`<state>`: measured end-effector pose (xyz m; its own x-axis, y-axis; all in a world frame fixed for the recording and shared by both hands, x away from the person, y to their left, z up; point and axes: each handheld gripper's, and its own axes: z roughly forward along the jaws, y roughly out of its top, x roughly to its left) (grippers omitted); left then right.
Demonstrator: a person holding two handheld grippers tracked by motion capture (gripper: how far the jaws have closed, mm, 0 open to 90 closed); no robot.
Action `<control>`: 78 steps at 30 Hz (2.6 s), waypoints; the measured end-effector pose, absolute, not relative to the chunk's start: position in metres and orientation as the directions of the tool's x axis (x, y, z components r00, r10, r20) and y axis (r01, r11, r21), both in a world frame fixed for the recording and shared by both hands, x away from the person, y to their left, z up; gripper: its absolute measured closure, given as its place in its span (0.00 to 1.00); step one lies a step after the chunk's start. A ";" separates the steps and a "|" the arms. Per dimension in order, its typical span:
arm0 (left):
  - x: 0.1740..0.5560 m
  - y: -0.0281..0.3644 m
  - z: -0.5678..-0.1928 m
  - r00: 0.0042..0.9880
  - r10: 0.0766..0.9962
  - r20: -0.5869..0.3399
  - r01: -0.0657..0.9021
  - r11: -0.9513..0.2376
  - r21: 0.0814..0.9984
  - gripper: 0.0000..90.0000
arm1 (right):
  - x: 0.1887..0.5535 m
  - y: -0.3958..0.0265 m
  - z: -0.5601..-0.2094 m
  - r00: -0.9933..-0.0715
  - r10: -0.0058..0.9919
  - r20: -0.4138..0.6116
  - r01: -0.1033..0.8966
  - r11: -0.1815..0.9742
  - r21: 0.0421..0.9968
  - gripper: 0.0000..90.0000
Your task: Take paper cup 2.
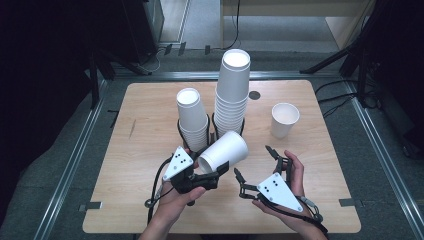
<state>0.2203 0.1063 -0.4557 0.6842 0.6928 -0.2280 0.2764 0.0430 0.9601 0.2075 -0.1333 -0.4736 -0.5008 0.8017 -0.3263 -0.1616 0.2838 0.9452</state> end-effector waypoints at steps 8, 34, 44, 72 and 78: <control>0.216 0.106 -0.453 0.687 0.699 -0.199 0.201 0.080 0.976 0.24 | 0.200 -0.138 -0.451 -0.509 0.861 -0.027 -0.003 0.029 1.000 0.01; 0.206 0.080 -0.469 0.682 0.722 -0.115 0.054 0.107 0.993 0.24 | 0.206 -0.138 -0.456 -0.396 0.487 0.778 0.491 -0.604 0.628 0.00; 0.202 0.069 -0.474 0.691 0.714 -0.113 0.066 0.094 0.993 0.24 | 0.212 -0.142 -0.465 -0.297 0.390 0.872 0.558 -0.670 0.490 0.00; 0.194 0.051 -0.482 0.733 0.677 -0.066 0.065 0.027 0.998 0.22 | 0.220 -0.147 -0.477 -0.174 0.218 0.960 0.657 -0.701 0.278 0.12; 0.191 0.053 -0.479 0.736 0.671 -0.089 0.095 0.028 0.995 0.15 | 0.217 -0.146 -0.475 -0.193 0.242 0.951 0.631 -0.712 0.309 0.14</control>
<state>0.1915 0.0530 -0.4793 0.7358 0.6713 -0.0891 0.0947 0.0283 0.9951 0.2174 -0.1464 -0.4754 -0.1926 0.2423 0.9509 0.6307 -0.7118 0.3091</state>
